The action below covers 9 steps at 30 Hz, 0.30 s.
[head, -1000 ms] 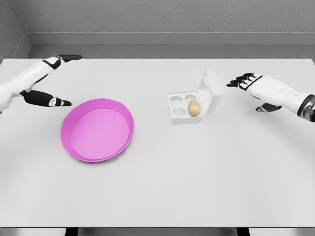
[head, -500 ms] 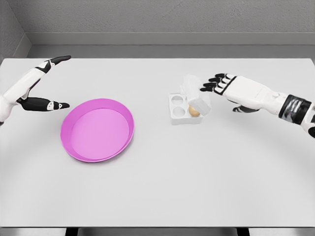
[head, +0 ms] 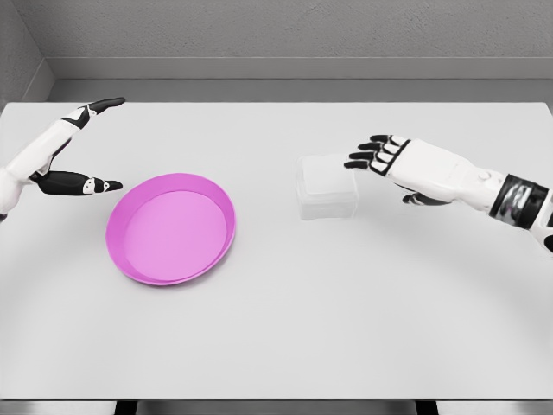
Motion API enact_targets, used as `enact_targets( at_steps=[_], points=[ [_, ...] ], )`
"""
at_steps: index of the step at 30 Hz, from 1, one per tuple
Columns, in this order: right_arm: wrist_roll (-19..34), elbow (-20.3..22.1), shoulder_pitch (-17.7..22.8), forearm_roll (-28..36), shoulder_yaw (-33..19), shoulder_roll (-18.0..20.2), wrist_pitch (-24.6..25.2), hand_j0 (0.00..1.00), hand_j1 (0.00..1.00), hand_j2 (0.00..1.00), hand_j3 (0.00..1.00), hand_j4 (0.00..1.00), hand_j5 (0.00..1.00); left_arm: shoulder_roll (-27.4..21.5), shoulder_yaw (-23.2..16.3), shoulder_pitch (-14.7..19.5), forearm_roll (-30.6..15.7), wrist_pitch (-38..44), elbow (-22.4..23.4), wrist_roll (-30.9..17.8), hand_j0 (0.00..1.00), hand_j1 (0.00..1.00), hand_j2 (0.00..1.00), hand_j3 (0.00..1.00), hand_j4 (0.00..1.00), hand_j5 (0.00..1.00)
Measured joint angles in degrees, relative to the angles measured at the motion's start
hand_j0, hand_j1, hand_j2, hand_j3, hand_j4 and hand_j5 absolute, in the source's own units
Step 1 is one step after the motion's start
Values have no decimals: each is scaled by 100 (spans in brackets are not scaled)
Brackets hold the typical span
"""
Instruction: Pack egg into the box and close the box lid
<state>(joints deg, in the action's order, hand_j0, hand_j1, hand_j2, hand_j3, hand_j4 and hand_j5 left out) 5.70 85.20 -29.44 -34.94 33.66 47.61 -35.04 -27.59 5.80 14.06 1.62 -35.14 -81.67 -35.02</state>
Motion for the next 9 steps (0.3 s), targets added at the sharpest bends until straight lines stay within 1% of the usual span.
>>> enact_targets(
  at_steps=[1,4,6,9],
  points=[
    [1,7,96,3,-180,107,0,100,100,100,100,100,100,1,0,0,0,0,0,0,100,100,100,100,100,100],
    [12,10,677,1,-768,400,-1,100,100,100,100,100,100,2,0,0,-1,0,-2,0,100,100,100,100,100,100],
    [16,11,703,12,-1065,495,0,100,100,100,100,100,100,2,1,-9,1,0,-1,0,100,100,100,100,100,100],
    [19,12,694,10,-1263,556,1,100,100,100,100,100,100,7,0,-44,7,0,-12,0,100,100,100,100,100,100]
  ],
)
